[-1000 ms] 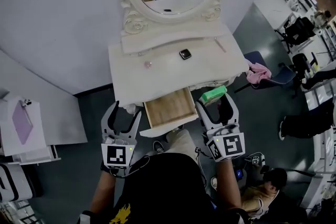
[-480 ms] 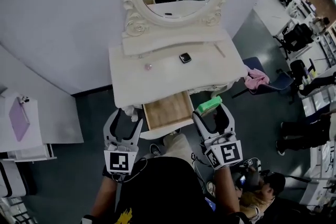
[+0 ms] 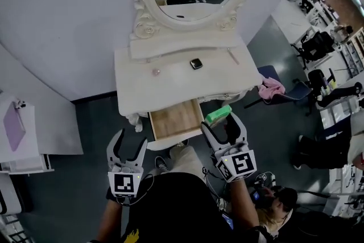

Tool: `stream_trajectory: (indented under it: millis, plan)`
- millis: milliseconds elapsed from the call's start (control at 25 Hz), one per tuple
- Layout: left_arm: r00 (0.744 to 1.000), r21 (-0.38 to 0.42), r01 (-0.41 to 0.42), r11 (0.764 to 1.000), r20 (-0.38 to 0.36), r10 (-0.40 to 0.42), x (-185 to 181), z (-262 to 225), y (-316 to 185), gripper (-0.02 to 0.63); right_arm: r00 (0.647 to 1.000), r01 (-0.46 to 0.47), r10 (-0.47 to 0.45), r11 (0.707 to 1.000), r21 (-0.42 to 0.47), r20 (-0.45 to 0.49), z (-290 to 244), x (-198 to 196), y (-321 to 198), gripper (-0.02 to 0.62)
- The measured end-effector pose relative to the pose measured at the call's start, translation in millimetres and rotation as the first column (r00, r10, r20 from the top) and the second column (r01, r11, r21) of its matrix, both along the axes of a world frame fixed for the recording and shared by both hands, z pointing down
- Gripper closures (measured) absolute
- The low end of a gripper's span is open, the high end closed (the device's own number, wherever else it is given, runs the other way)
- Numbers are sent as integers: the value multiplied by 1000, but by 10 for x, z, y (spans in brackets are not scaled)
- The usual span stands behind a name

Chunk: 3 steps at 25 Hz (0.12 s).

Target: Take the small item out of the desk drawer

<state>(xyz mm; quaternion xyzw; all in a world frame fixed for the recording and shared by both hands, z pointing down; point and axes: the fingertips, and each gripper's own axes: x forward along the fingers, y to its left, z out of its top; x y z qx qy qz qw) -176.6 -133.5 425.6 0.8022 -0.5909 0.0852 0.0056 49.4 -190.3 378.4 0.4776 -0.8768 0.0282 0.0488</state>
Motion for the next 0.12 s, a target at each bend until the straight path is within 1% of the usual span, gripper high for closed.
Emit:
stream_trajectory:
  millis: [120]
  plan:
    - [998,-56,7,998,57,-4,-29,122,63,308,1000,19,-19,1000,6,-7,9,-24,-19,238]
